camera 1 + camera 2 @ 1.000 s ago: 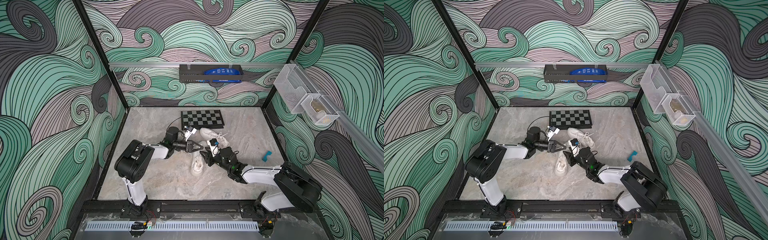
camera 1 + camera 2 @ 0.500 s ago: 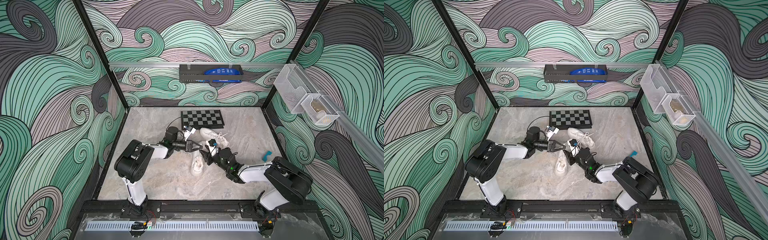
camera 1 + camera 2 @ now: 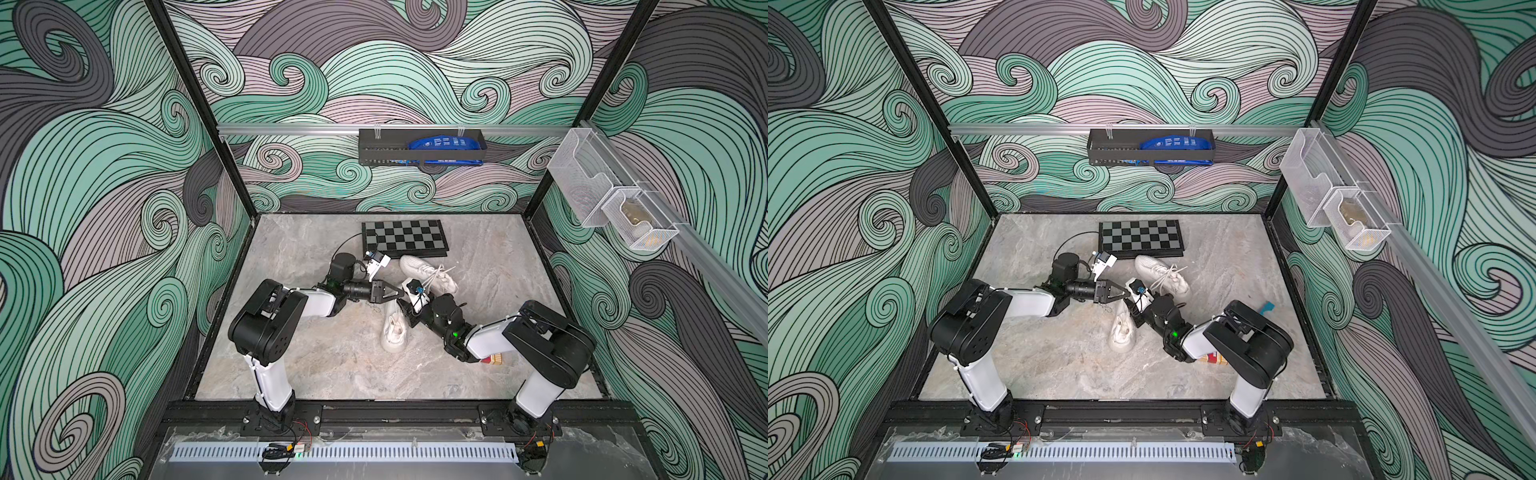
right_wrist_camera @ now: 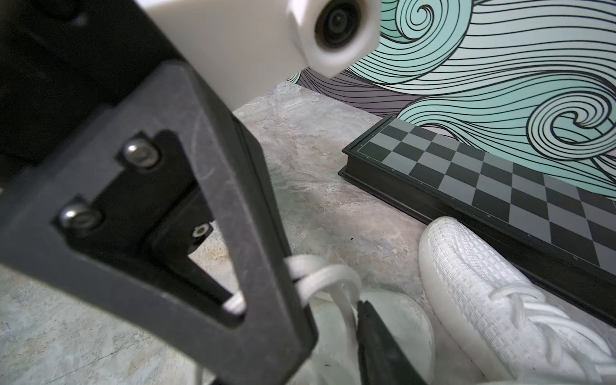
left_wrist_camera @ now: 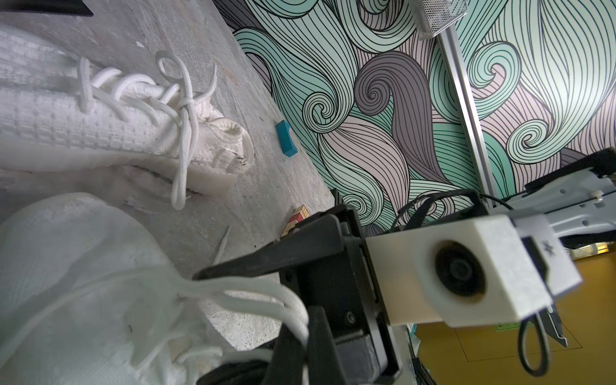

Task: Tie the shoes
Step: Cross the shoelace with the shoelace.

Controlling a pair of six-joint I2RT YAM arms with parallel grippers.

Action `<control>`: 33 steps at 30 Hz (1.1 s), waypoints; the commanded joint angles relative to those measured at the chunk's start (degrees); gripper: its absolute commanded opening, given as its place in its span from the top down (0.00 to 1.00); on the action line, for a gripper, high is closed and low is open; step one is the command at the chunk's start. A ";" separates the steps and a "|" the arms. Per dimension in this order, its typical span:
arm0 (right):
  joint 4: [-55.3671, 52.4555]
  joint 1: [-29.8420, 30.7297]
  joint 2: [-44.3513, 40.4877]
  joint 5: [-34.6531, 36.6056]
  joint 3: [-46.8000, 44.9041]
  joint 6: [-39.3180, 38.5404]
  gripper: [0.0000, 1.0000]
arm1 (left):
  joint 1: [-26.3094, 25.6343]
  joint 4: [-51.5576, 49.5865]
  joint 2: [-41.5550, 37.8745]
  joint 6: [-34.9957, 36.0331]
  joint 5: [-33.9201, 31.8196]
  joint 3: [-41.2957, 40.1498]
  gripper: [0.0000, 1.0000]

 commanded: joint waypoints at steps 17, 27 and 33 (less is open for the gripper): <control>-5.88 -2.02 -6.74 -3.64 -2.47 6.00 1.00 | 0.87 -25.53 -9.24 18.28 -15.71 -1.31 0.73; -9.25 -5.52 -6.50 -16.38 -1.66 11.33 0.96 | 0.29 -26.92 -17.49 27.87 -21.87 -3.26 0.36; -7.35 -8.48 -5.74 -25.09 -1.73 15.85 0.95 | -0.75 -23.07 -17.54 27.70 -18.11 -2.79 0.25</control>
